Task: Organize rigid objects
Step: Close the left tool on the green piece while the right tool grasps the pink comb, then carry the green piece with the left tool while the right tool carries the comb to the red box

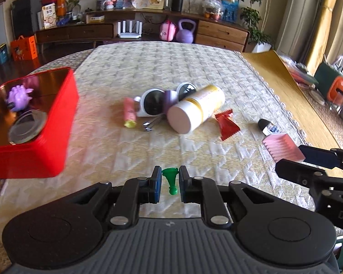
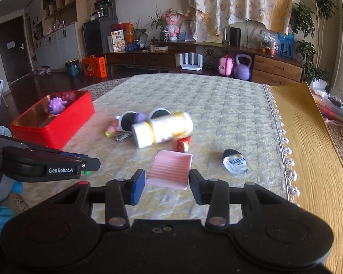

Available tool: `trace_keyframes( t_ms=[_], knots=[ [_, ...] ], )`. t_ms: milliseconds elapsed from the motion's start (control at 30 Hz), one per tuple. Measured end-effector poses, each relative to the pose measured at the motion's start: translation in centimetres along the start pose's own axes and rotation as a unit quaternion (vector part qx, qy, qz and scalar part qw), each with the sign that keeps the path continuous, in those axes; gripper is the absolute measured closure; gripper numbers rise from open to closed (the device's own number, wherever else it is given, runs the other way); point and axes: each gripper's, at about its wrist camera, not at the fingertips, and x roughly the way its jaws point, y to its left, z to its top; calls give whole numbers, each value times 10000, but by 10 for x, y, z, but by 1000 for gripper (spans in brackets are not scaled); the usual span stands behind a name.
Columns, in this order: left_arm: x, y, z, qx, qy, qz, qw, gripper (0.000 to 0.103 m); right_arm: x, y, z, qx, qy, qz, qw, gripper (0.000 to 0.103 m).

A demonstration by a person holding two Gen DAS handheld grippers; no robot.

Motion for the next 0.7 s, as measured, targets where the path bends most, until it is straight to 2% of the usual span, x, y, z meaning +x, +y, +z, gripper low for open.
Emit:
trace_keyframes(
  t_ms=[300, 700],
  knots=[
    [-34, 42, 5, -276, -134, 45, 9995, 87, -10, 40, 21, -198, -59, 341, 9992, 61],
    [-76, 118, 28, -843, -422, 269, 9952, 87, 4, 104, 59, -638, -60, 906, 9938, 61]
  ],
)
